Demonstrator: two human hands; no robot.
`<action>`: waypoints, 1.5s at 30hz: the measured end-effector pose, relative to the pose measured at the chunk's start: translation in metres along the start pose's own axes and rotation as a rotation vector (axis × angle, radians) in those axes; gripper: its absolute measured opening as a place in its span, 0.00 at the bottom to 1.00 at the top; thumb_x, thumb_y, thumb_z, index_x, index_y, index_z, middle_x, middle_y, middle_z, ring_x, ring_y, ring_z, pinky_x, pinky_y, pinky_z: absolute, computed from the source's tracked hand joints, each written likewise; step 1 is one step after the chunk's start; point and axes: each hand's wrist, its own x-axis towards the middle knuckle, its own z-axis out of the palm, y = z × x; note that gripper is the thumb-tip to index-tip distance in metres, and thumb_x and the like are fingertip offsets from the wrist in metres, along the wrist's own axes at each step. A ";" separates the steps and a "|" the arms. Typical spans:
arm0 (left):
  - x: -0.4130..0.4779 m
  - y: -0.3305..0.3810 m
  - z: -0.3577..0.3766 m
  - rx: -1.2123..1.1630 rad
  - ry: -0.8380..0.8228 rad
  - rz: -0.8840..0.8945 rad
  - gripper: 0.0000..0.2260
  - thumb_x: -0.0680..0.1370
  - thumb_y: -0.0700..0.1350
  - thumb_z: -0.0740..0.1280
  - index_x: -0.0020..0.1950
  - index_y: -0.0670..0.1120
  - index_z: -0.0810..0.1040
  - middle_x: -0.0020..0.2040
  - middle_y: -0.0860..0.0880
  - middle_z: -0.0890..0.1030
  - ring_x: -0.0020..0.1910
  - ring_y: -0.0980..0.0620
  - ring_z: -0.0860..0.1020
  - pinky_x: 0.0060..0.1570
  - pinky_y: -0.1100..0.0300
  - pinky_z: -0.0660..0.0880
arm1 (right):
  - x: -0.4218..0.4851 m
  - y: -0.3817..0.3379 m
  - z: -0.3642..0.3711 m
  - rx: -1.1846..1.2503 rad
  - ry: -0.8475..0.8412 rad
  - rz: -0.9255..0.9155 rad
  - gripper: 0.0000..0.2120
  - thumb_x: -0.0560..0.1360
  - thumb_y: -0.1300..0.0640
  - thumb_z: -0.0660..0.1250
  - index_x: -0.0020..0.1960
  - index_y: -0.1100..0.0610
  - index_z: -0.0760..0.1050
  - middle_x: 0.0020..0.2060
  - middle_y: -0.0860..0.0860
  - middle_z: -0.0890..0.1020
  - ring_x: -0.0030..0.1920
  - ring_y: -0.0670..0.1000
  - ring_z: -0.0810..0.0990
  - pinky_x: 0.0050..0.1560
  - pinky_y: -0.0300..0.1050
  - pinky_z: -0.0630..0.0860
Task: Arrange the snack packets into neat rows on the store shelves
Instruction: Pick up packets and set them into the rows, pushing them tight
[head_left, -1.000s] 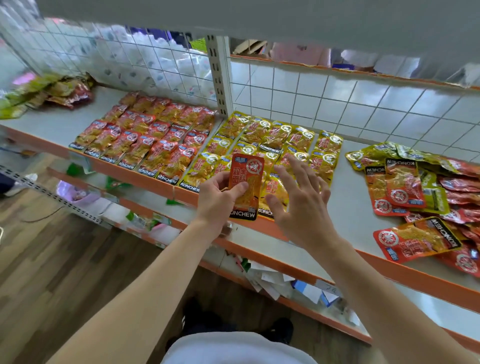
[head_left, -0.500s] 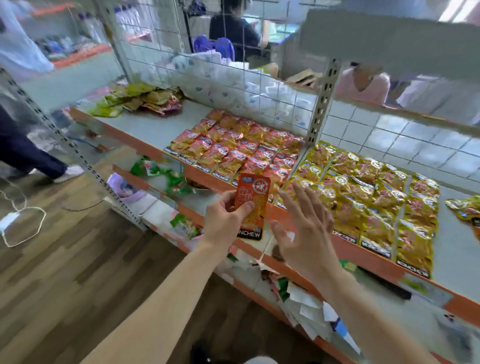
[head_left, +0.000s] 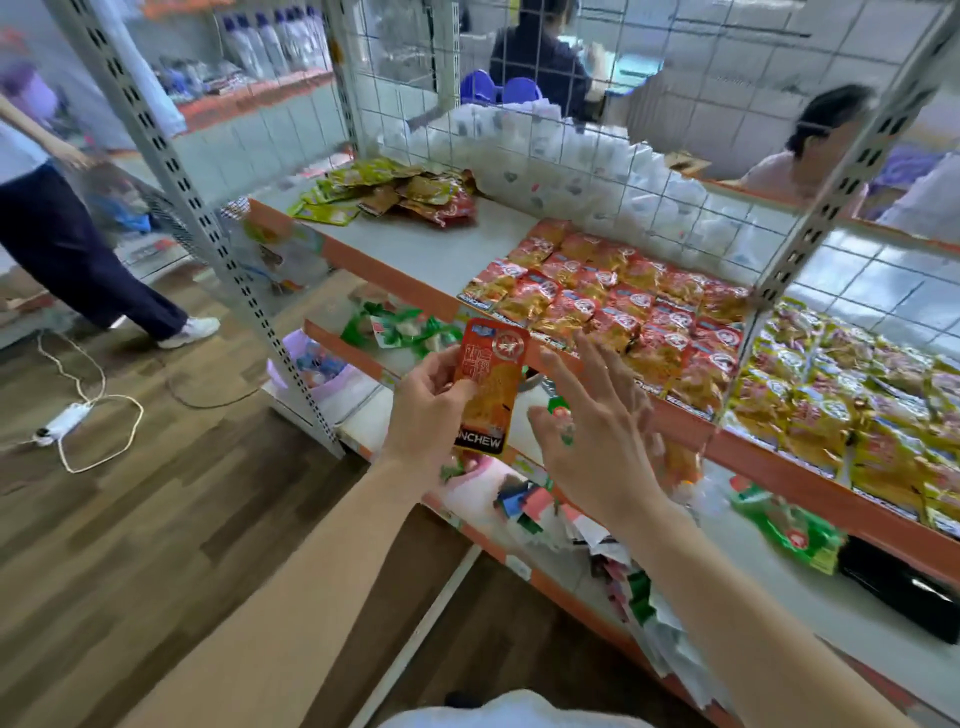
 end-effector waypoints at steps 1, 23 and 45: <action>0.004 0.000 -0.006 -0.013 0.004 0.003 0.15 0.79 0.35 0.66 0.60 0.52 0.77 0.44 0.52 0.85 0.45 0.54 0.84 0.42 0.59 0.80 | 0.003 -0.003 0.004 -0.007 -0.010 0.002 0.27 0.78 0.43 0.58 0.77 0.43 0.64 0.80 0.47 0.55 0.80 0.50 0.46 0.76 0.59 0.45; 0.174 0.012 -0.023 0.248 -0.117 0.045 0.25 0.75 0.34 0.64 0.66 0.58 0.75 0.55 0.50 0.83 0.50 0.52 0.82 0.47 0.59 0.78 | 0.157 0.018 0.073 -0.030 0.015 0.088 0.27 0.77 0.43 0.59 0.75 0.46 0.66 0.80 0.47 0.58 0.80 0.52 0.50 0.75 0.59 0.46; 0.366 -0.008 0.028 0.556 -0.234 0.219 0.17 0.79 0.36 0.65 0.66 0.49 0.80 0.53 0.53 0.82 0.36 0.63 0.77 0.44 0.69 0.74 | 0.266 0.065 0.105 -0.155 0.051 0.348 0.26 0.80 0.47 0.62 0.77 0.48 0.64 0.79 0.49 0.59 0.80 0.51 0.50 0.76 0.60 0.46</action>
